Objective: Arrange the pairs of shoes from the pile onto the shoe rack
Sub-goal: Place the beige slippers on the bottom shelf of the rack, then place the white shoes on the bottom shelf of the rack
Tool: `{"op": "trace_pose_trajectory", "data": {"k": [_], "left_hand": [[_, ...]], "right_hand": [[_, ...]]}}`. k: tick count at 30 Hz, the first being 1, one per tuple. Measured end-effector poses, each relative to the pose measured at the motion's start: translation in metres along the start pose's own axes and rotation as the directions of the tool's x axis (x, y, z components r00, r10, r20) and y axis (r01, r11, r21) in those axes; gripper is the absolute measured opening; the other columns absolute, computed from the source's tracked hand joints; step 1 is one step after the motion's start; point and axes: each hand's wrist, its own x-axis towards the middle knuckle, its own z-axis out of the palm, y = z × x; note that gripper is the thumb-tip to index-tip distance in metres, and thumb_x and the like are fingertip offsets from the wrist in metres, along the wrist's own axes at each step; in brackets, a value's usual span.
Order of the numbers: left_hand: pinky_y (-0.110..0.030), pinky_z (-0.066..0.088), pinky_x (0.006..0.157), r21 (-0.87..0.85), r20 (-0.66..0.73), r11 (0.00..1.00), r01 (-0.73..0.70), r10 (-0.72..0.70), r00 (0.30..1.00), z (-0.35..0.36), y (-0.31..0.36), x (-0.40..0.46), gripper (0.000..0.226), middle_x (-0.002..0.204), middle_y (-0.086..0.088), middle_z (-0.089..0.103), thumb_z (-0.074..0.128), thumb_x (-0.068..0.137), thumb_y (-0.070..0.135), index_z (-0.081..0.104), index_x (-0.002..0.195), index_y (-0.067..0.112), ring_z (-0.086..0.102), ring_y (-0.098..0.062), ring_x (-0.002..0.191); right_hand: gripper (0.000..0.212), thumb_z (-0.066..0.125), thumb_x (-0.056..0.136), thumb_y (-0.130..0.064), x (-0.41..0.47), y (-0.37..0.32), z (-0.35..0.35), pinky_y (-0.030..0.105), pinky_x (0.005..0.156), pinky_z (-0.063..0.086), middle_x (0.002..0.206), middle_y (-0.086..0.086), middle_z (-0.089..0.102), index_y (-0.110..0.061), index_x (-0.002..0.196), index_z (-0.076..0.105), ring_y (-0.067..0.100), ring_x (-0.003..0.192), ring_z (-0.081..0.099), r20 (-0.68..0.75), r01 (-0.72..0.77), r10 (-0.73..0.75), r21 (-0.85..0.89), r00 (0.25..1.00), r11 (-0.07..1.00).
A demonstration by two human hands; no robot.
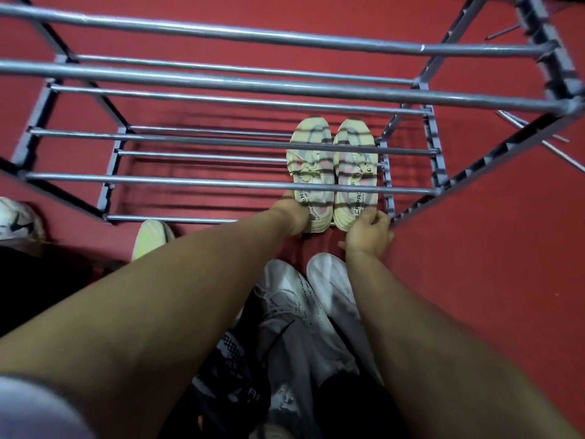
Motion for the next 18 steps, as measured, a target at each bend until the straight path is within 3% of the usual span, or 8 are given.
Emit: {"op": "trace_pose_trajectory", "data": {"k": [2,6,8,12,16,18], "left_hand": [[-0.025,0.049,0.073,0.106,-0.025,0.994,-0.034,0.037,0.999,-0.003,-0.003,-0.004,0.039,0.12,-0.007,0.061,0.044,0.1,0.029,0.053,0.129,0.005,0.061,-0.029,0.113],[-0.037,0.046,0.098,0.32,-0.154,0.945,-0.064,0.118,0.981,-0.014,-0.019,-0.042,0.049,0.134,-0.016,0.055,0.045,0.096,0.04,0.046,0.135,0.01,0.056,-0.033,0.118],[-0.037,0.044,0.103,0.443,-0.149,0.89,-0.107,0.191,0.97,-0.022,-0.022,-0.074,0.046,0.137,-0.013,0.053,0.048,0.095,0.034,0.048,0.136,0.013,0.055,-0.031,0.122],[-0.034,0.045,0.098,0.552,-0.113,0.802,-0.23,0.345,0.932,-0.05,-0.025,-0.115,0.035,0.132,-0.006,0.057,0.05,0.093,0.024,0.058,0.126,0.02,0.058,-0.026,0.117],[-0.034,0.048,0.096,0.59,-0.147,0.786,-0.186,0.331,0.932,-0.082,-0.034,-0.155,0.037,0.128,-0.003,0.064,0.048,0.089,0.017,0.061,0.123,0.025,0.06,-0.027,0.116],[-0.034,0.049,0.092,0.641,-0.127,0.748,-0.172,0.324,0.937,-0.098,-0.042,-0.173,0.037,0.127,-0.002,0.065,0.048,0.088,0.019,0.061,0.121,0.029,0.061,-0.029,0.114]], "right_hand": [[0.053,0.035,0.096,-0.05,-0.007,-0.006,-0.006,0.046,0.095,0.05,0.13,0.016,0.043,-0.016,0.135,0.048,0.037,0.108,0.056,0.034,0.002,0.002,-0.098,0.999,0.995],[0.051,0.035,0.101,-0.039,-0.033,-0.002,-0.029,0.042,0.098,0.041,0.139,0.023,0.045,-0.004,0.137,0.045,0.04,0.121,0.051,0.123,-0.02,0.055,-0.275,0.991,0.961],[0.05,0.036,0.099,-0.034,-0.047,-0.007,-0.036,0.042,0.099,0.044,0.136,0.025,0.052,0.0,0.13,0.054,0.042,0.12,0.054,0.288,0.054,0.062,-0.377,0.956,0.925],[0.042,0.045,0.09,-0.03,-0.083,-0.028,-0.03,0.039,0.091,0.052,0.12,0.02,0.067,-0.004,0.115,0.065,0.038,0.108,0.064,0.579,0.34,-0.001,-0.477,0.815,0.811],[0.031,0.043,0.097,-0.025,-0.162,-0.063,-0.046,0.039,0.088,0.05,0.1,0.011,0.056,-0.008,0.118,0.058,0.026,0.089,0.055,0.807,0.595,0.09,-0.501,0.584,0.629],[0.032,0.04,0.101,-0.031,-0.195,-0.068,-0.053,0.038,0.089,0.045,0.106,0.013,0.06,-0.009,0.118,0.055,0.026,0.089,0.054,0.867,0.689,0.177,-0.48,0.465,0.543]]}}
